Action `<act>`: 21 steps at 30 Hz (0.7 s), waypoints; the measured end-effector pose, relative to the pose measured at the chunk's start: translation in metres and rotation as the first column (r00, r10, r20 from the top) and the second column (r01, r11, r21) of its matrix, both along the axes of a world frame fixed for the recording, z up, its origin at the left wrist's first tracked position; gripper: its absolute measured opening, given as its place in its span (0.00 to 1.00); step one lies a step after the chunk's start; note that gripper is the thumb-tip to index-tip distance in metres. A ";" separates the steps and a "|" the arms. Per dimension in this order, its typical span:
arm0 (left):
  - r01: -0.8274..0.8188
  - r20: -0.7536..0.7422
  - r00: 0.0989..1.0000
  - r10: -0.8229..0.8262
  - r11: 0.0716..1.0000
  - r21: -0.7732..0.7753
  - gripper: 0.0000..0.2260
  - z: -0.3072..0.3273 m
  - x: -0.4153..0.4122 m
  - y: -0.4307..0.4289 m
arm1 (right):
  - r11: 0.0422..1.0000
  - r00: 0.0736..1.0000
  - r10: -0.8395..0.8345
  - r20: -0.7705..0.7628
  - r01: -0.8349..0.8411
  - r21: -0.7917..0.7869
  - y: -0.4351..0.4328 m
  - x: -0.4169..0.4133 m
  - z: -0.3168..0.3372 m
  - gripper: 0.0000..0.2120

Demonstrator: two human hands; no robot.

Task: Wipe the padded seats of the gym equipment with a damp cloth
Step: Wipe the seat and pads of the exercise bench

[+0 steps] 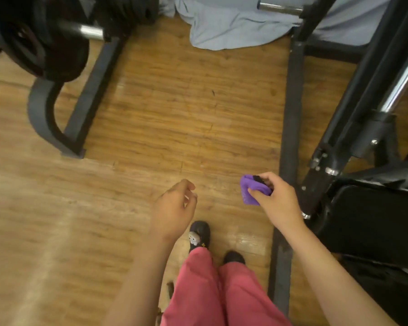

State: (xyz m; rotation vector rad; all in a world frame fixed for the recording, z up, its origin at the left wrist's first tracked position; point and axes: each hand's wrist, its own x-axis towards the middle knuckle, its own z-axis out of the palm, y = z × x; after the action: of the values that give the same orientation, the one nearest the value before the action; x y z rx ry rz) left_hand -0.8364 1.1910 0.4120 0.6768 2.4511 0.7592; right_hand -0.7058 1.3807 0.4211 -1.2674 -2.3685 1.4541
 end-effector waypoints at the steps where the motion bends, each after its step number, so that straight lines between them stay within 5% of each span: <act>1: -0.041 0.020 0.999 0.041 0.999 -0.008 0.05 0.007 -0.002 -0.013 | 0.999 0.999 0.039 0.003 -0.039 -0.003 -0.008 -0.007 0.011 0.10; 8: -0.299 0.126 0.948 0.292 0.953 0.041 0.05 0.048 -0.020 -0.097 | 0.944 0.945 0.328 -0.007 -0.328 -0.026 -0.091 -0.088 0.056 0.07; 16: -0.492 0.012 0.870 0.492 0.870 -0.031 0.07 0.085 -0.064 -0.256 | 0.819 0.818 0.574 -0.034 -0.573 0.030 -0.206 -0.196 0.103 0.05; 21: -0.653 -0.018 0.756 0.654 0.753 -0.077 0.07 0.095 -0.068 -0.340 | 0.649 0.648 0.761 -0.034 -0.758 0.069 -0.290 -0.252 0.112 0.06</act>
State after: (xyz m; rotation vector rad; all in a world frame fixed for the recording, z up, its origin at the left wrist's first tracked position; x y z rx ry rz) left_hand -0.9043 0.8505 0.5069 -0.2654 2.6972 0.8944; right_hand -0.9575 1.0911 0.5334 -0.1262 -3.0342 1.5174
